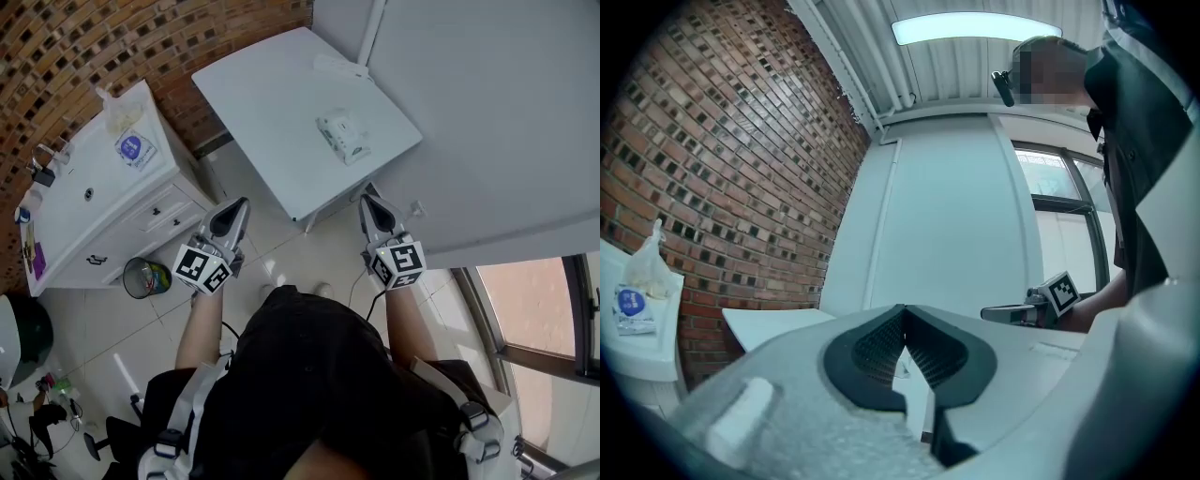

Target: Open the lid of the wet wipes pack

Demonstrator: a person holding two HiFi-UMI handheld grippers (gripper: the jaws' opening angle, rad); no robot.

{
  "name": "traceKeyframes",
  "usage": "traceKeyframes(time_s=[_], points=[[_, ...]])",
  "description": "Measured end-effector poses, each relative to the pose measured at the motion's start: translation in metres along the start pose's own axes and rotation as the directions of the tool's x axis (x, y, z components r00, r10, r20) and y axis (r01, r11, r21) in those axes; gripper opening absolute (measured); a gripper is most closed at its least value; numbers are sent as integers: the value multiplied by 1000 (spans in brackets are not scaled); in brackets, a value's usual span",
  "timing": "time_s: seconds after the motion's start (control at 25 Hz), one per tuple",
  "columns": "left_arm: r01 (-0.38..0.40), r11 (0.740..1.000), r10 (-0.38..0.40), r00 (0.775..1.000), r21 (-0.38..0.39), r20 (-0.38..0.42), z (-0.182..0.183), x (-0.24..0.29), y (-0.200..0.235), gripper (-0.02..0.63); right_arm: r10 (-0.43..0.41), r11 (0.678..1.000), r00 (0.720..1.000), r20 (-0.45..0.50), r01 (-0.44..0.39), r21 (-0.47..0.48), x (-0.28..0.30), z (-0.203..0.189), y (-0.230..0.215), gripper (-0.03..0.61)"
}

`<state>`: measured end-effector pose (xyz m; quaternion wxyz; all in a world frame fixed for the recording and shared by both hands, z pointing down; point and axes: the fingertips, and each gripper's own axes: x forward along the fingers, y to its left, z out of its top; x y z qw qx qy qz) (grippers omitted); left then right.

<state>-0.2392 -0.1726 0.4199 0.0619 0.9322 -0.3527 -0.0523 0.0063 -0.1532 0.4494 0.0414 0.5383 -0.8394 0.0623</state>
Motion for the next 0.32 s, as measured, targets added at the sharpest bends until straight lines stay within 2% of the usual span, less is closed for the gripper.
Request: traceKeyframes(time_s=[0.16, 0.32], points=[[-12, 1000, 12, 1000, -5, -11, -2, -1, 8, 2, 9, 1000, 1000, -12, -9, -19, 8, 0, 5, 5], [-17, 1000, 18, 1000, -24, 14, 4, -3, 19, 2, 18, 999, 1000, -11, -19, -27, 17, 3, 10, 5]])
